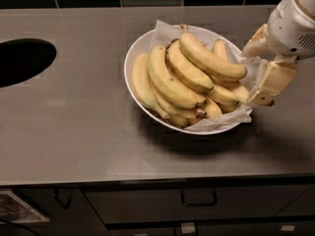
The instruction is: Pick banana from white bowl
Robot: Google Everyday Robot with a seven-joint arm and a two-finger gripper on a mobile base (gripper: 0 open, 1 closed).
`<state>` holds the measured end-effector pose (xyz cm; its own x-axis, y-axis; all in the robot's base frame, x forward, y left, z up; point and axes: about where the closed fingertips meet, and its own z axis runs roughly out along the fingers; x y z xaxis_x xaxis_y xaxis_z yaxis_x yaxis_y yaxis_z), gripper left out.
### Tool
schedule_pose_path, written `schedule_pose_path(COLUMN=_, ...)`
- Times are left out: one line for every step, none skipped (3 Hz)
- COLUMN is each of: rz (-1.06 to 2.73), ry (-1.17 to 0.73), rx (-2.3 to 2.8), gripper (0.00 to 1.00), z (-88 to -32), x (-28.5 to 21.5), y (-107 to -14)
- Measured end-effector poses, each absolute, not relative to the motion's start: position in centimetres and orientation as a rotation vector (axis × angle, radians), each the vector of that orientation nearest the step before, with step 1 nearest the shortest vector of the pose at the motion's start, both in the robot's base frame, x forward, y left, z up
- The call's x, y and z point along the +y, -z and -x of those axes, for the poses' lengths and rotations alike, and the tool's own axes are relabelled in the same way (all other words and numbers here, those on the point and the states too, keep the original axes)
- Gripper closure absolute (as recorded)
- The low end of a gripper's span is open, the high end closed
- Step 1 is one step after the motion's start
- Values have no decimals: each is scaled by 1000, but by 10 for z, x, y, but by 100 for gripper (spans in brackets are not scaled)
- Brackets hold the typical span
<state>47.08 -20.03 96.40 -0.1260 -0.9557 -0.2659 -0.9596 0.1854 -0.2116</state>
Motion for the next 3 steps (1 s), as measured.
schedule_pose_path(rz=1850, ry=-22, rx=2080, gripper=29, z=-477, x=-189, y=-971)
schedule_pose_path(rz=1883, ry=-29, rx=2037, gripper=31, z=-480, x=-177, y=-977)
schedule_pose_path(rz=1896, ry=-51, rx=2026, gripper=35, z=-481, x=-172, y=-974)
